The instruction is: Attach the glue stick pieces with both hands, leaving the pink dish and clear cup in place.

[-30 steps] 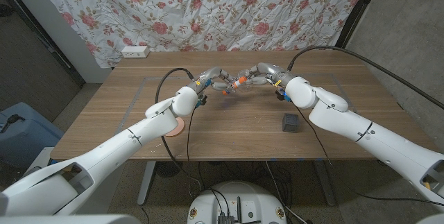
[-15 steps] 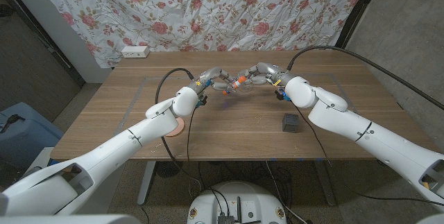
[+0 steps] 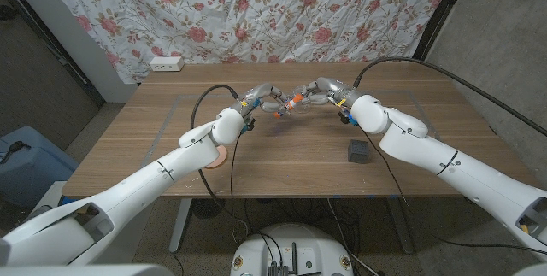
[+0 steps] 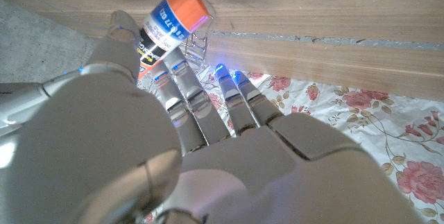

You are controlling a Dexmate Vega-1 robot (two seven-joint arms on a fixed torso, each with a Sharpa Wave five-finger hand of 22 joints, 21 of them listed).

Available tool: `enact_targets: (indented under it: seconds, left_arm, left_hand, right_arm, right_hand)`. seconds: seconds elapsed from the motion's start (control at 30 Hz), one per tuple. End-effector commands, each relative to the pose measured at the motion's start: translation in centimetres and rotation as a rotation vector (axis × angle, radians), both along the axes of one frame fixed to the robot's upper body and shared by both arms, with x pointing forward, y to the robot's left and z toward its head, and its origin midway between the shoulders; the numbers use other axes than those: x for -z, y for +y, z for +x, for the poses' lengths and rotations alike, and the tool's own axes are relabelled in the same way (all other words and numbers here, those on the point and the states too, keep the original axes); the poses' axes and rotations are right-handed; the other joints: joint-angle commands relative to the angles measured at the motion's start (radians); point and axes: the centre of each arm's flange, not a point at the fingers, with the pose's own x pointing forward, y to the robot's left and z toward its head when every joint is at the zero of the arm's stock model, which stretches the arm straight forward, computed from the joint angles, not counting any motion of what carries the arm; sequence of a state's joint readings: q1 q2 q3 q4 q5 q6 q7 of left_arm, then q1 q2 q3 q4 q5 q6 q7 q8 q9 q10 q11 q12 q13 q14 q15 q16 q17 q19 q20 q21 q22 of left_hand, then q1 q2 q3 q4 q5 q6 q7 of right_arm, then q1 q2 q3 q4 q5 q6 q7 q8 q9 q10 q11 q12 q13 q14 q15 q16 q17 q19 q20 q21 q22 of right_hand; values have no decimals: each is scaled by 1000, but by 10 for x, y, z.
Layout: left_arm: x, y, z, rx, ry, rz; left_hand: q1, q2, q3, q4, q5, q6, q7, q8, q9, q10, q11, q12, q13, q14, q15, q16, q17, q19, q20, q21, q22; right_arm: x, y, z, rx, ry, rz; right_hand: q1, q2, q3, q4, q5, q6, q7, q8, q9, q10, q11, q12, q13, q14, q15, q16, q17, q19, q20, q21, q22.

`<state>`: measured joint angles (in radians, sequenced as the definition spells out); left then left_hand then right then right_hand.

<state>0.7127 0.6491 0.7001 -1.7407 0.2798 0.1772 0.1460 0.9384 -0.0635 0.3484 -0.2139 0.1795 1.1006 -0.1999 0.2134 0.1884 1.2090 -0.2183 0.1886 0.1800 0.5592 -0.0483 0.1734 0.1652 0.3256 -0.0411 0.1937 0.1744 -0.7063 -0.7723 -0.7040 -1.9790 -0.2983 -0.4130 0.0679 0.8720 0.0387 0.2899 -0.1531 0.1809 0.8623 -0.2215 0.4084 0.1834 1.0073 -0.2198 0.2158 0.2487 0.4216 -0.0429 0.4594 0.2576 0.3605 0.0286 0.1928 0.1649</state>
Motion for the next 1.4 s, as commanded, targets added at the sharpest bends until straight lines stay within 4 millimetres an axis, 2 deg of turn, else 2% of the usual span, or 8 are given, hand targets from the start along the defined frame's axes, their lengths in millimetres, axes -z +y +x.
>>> enact_targets:
  seconds: [0.03, 0.9, 1.4]
  left_arm:
    - [-1, 2, -1, -2, -9, -2]
    - [-2, -4, 2, 11, -17, 2]
    - [-2, -5, 3, 4, -10, 2]
  left_hand:
    - [-89, 106, 49, 44, 6, 52, 45, 4, 5, 5, -4, 6, 17, -3, -148, 7, 3, -6, -12, 5, 2]
    - [-88, 108, 52, 44, 6, 52, 43, 4, 5, 2, -4, 5, 17, -4, -150, 6, 3, -7, -12, 5, 2]
    - [-87, 109, 52, 44, 6, 50, 44, 4, 5, 3, -4, 6, 17, -5, -149, 7, 3, -7, -13, 5, 2]
  right_arm:
    - [3, -2, 0, 4, 9, 11]
    - [6, -8, 7, -18, 32, 19]
    - [1, -10, 11, -23, 35, 17]
  right_hand:
    - [1, 0, -6, 2, 4, 6, -1, -3, 6, -6, 1, -2, 3, -3, -129, 3, 1, 1, 9, -1, 5]
    - [-6, 2, -11, 4, 3, 6, -1, -12, 6, -16, 2, -7, 0, -2, -127, 4, 1, 1, 10, -1, 5]
    - [-8, 2, -13, 4, 3, 4, -1, -17, 6, -21, 2, -8, 0, -2, -128, 4, 2, 1, 14, -1, 5]
